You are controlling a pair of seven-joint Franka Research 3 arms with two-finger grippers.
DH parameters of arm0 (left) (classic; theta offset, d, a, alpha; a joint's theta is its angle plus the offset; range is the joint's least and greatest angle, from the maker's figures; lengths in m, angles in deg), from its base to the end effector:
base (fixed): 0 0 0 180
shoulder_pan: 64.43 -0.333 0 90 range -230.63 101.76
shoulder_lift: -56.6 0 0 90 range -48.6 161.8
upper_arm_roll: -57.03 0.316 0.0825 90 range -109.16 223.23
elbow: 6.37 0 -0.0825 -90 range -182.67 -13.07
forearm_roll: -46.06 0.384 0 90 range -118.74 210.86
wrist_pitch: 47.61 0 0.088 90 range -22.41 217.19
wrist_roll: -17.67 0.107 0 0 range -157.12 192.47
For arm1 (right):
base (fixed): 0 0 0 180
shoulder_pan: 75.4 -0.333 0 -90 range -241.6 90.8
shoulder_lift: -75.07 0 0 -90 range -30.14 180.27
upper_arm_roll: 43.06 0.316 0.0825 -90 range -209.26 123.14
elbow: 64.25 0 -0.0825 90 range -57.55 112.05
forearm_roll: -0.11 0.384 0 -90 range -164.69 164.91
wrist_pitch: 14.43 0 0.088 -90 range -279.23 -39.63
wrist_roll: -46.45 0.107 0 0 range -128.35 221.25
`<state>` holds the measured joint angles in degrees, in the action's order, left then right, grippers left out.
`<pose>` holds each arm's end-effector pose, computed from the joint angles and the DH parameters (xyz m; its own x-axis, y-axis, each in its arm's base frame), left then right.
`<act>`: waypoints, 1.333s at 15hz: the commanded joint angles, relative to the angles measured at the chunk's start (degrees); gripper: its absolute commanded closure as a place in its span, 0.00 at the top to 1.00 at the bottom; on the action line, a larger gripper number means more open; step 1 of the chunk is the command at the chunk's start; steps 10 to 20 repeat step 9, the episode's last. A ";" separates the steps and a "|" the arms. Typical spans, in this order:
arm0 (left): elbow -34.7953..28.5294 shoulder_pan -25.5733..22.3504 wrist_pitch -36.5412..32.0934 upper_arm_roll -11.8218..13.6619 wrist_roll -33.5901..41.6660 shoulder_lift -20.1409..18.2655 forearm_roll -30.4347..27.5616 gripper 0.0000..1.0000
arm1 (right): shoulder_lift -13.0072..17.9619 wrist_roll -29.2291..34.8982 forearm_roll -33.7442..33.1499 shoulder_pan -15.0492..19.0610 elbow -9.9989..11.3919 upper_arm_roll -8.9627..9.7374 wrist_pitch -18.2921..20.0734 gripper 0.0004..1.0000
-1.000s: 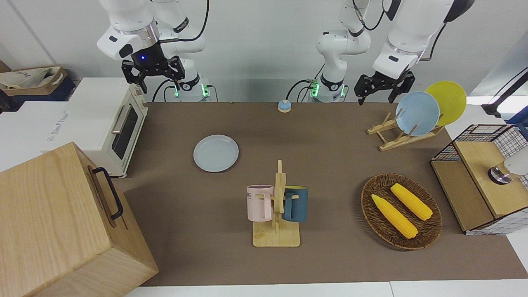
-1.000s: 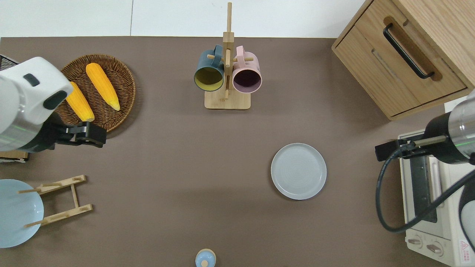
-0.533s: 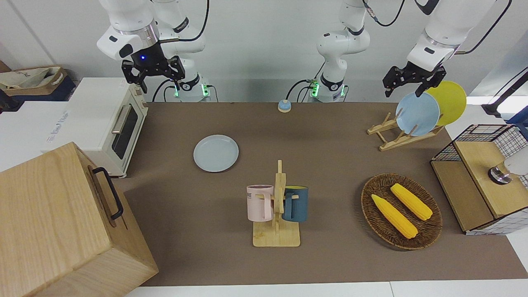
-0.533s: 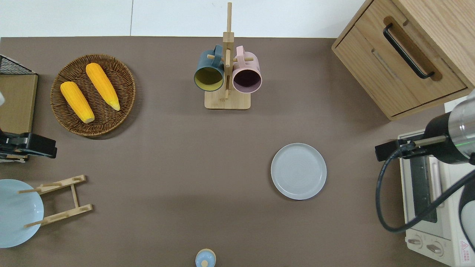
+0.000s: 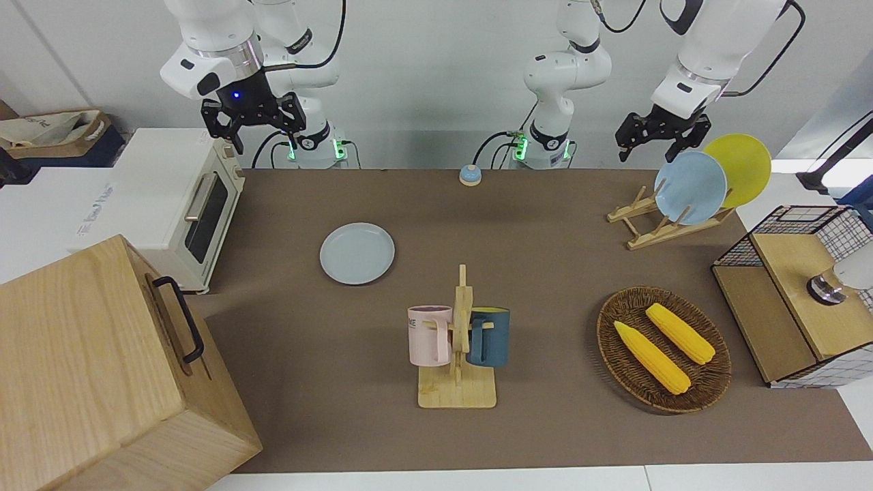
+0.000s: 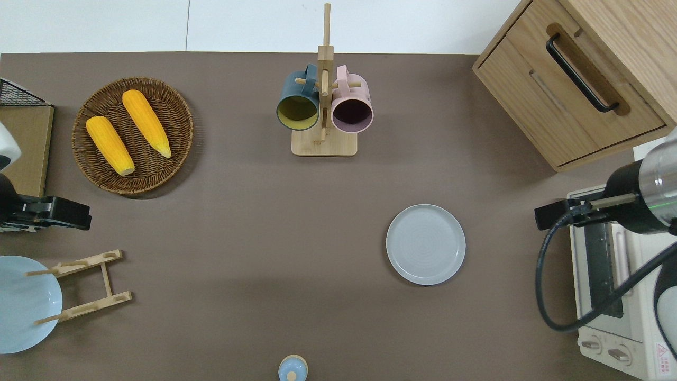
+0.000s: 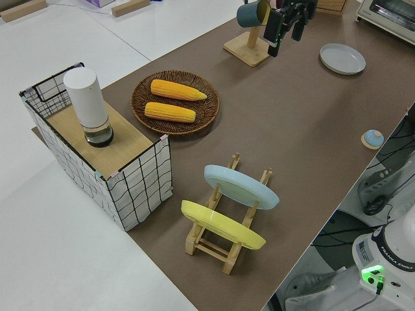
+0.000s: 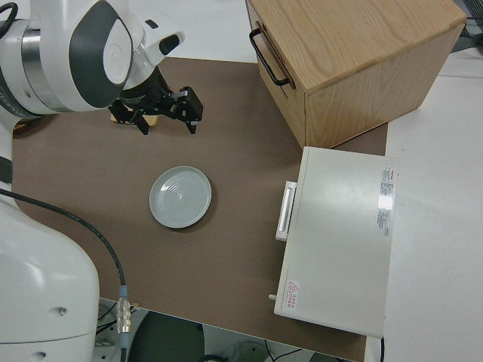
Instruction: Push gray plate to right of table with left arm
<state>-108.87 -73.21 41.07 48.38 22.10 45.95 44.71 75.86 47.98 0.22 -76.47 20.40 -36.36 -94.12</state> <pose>0.4917 -0.0081 0.6160 0.9958 -0.0714 -0.0575 -0.0715 -0.9974 0.0002 0.5261 0.0726 0.6600 0.9914 0.1085 -0.0728 0.1090 -0.9940 0.0016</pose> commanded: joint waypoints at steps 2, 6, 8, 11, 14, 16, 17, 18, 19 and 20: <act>-4.72 -1.15 3.08 -0.04 3.31 -3.15 -1.19 1.00 | 0.17 0.05 0.59 1.15 -0.46 0.77 0.85 0.98; -4.64 -1.24 2.73 0.04 2.87 -2.88 -1.11 1.00 | 0.17 0.14 0.59 1.15 -0.46 0.77 0.85 0.98; -4.64 -0.98 2.46 -0.04 2.78 -2.88 -1.19 1.00 | 0.17 0.05 0.59 1.15 -0.46 0.86 0.85 0.98; -4.64 -0.98 2.29 -0.04 2.86 -2.88 -1.11 1.00 | 0.17 0.05 0.59 1.15 -0.46 0.86 0.85 0.98; -4.64 -0.98 2.29 -0.04 2.86 -2.88 -1.11 1.00 | 0.17 0.05 0.59 1.15 -0.46 0.86 0.85 0.98; -4.64 -0.98 2.29 -0.04 2.86 -2.88 -1.11 1.00 | 0.17 0.05 0.59 1.15 -0.46 0.86 0.85 0.98; -4.64 -0.98 2.29 -0.04 2.86 -2.88 -1.11 1.00 | 0.17 0.05 0.59 1.15 -0.46 0.86 0.85 0.98; -4.64 -0.98 2.29 -0.04 2.86 -2.88 -1.11 1.00 | 0.17 0.05 0.59 1.15 -0.46 0.86 0.85 0.98; -4.64 -0.98 2.29 -0.04 2.86 -2.88 -1.11 1.00 | 0.17 0.05 0.59 1.15 -0.46 0.86 0.85 0.98; -4.64 -0.98 2.29 -0.04 2.86 -2.88 -1.11 1.00 | 0.17 0.05 0.59 1.15 -0.46 0.86 0.85 0.98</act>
